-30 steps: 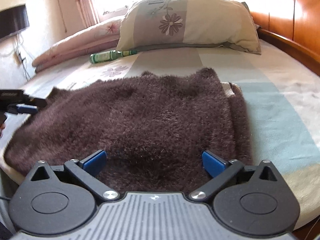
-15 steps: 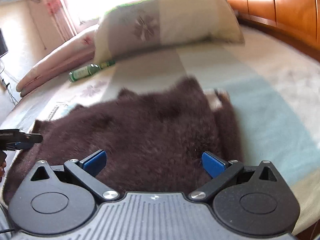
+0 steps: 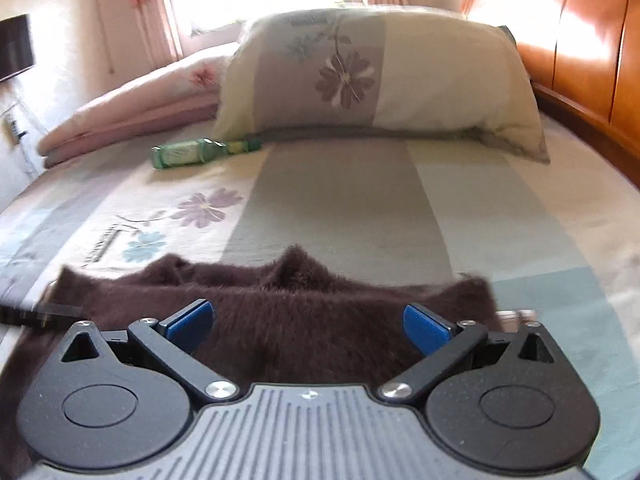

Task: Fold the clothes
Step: 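Raise both open tools above the folded brown sweater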

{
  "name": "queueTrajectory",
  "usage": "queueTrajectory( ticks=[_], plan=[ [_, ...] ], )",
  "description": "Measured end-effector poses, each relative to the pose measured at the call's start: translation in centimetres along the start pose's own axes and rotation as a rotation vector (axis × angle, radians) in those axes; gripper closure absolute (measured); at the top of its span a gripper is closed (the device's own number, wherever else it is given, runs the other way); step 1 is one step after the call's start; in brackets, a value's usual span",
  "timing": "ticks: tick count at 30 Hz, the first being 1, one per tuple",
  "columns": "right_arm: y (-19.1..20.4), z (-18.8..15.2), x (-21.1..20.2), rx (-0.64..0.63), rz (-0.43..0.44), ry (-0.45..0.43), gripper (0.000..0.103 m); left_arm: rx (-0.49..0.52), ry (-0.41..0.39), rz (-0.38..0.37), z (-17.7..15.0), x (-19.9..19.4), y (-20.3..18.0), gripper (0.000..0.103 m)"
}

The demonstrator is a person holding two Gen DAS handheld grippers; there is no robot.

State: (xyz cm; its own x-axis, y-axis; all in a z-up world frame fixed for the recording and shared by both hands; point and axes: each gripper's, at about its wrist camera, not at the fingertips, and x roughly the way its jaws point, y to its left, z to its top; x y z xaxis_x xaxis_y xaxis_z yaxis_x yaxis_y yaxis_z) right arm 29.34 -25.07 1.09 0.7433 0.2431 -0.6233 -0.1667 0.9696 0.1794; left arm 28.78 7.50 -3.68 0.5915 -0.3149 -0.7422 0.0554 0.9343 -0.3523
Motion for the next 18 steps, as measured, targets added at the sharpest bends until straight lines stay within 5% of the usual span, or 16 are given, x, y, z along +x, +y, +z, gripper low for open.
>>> queueTrajectory(
  ticks=[5, 9, 14, 18],
  plan=[
    [0.2, -0.5, 4.2, 0.025, -0.066, 0.084, 0.0, 0.006, -0.022, -0.011, -0.5, 0.1, 0.6, 0.003],
    [1.1, 0.0, 2.8, 0.02, -0.067, 0.064, 0.0, 0.014, -0.045, -0.005, -0.5, -0.9, 0.2, 0.003],
    [4.9, 0.3, 1.5, -0.076, 0.005, 0.057, 0.0, -0.016, -0.088, 0.032, -0.5, -3.1, 0.5, 0.003],
    [7.1, -0.7, 4.4, -0.181, -0.049, 0.091, 0.0, 0.003, -0.073, 0.073, -1.0, -4.3, 0.3, 0.003]
  ],
)
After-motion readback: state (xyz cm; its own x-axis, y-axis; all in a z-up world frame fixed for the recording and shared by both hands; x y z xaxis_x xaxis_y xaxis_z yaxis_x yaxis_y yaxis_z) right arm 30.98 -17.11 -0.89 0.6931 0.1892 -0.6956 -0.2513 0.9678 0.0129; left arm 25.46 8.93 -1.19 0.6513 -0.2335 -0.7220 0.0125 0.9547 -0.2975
